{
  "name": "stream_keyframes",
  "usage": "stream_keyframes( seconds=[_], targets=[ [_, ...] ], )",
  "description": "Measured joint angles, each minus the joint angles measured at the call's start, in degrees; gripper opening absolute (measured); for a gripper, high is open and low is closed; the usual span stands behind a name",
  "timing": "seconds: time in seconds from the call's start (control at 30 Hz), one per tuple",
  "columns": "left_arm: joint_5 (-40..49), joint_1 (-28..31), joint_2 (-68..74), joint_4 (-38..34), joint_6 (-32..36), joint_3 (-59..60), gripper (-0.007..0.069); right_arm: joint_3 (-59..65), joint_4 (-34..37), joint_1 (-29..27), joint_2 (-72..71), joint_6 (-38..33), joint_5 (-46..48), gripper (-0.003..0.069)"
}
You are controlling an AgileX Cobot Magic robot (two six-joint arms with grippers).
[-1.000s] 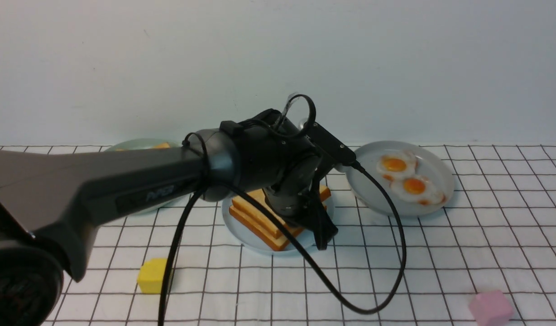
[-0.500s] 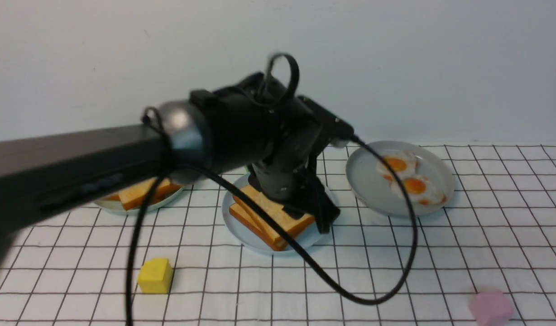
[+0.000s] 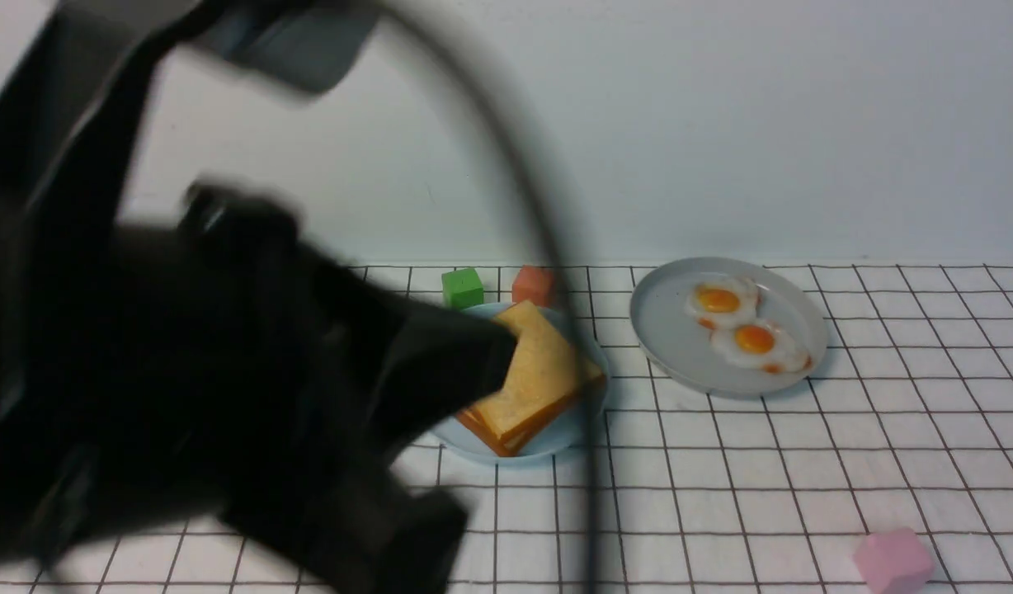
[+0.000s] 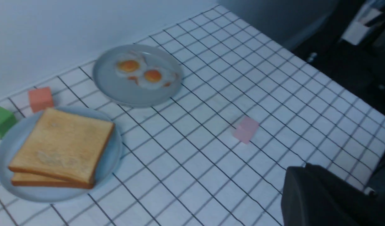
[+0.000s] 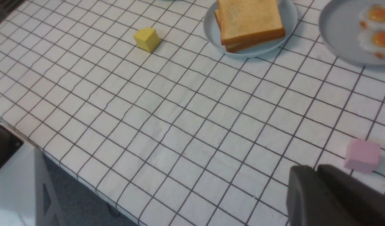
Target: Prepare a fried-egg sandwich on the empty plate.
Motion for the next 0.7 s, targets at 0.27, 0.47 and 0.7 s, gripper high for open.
stream_keyframes(
  seconds=[0.27,0.47,0.7],
  targets=[
    [-21.9,-0.4,-25.7,7.1,-3.6,30.8,-0.0013,5.5,-3.7,0.0,-4.1,4.0,-1.2,-0.0006],
    [-21.1,-0.4,-35.8,10.5,-4.8,38.1,-0.0013,9.4,-2.4,0.0,-4.6,5.6,-1.1,-0.0006],
    [-17.6,-0.4,-36.7,13.3,-4.8,38.4,-0.0013,9.7,-1.6,0.0,-4.8,5.7,1.2,-0.0003]
  ],
)
